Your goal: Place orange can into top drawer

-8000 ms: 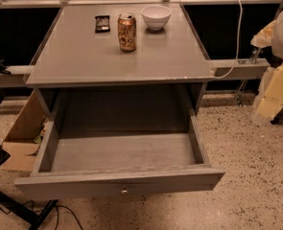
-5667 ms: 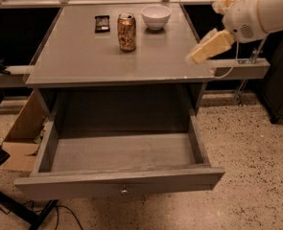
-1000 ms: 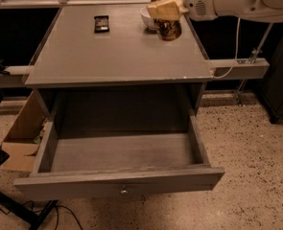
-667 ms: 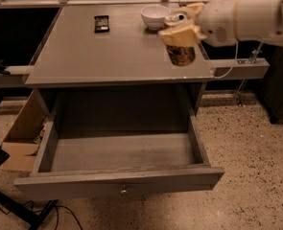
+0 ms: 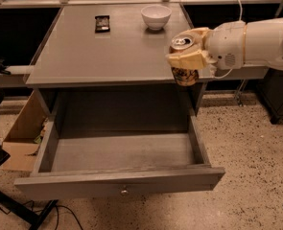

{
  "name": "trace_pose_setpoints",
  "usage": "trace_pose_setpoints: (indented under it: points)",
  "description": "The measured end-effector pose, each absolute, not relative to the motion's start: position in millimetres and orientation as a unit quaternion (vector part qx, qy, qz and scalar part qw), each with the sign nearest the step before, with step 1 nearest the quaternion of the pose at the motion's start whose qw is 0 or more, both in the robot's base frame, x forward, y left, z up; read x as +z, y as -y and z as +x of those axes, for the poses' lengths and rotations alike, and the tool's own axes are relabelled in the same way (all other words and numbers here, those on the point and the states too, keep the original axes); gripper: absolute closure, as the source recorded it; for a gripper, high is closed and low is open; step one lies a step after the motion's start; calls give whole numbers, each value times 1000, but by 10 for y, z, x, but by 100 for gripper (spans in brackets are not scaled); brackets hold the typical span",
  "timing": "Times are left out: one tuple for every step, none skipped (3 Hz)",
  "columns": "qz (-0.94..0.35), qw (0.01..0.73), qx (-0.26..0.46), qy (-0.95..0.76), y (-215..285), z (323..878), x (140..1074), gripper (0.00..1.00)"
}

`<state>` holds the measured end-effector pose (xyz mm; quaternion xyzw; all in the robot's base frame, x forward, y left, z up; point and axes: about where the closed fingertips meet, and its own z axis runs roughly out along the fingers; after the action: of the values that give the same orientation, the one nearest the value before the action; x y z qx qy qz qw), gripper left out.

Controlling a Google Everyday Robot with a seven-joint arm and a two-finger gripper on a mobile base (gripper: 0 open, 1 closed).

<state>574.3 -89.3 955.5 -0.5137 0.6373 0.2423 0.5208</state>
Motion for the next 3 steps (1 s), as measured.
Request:
trace_pose_setpoints:
  points:
    - [-512, 509, 265, -639, 734, 5835, 9300, 100]
    - [-485, 516, 304, -637, 589, 5863, 8837, 100]
    - [-478, 515, 343, -623, 123, 5665, 8103, 100]
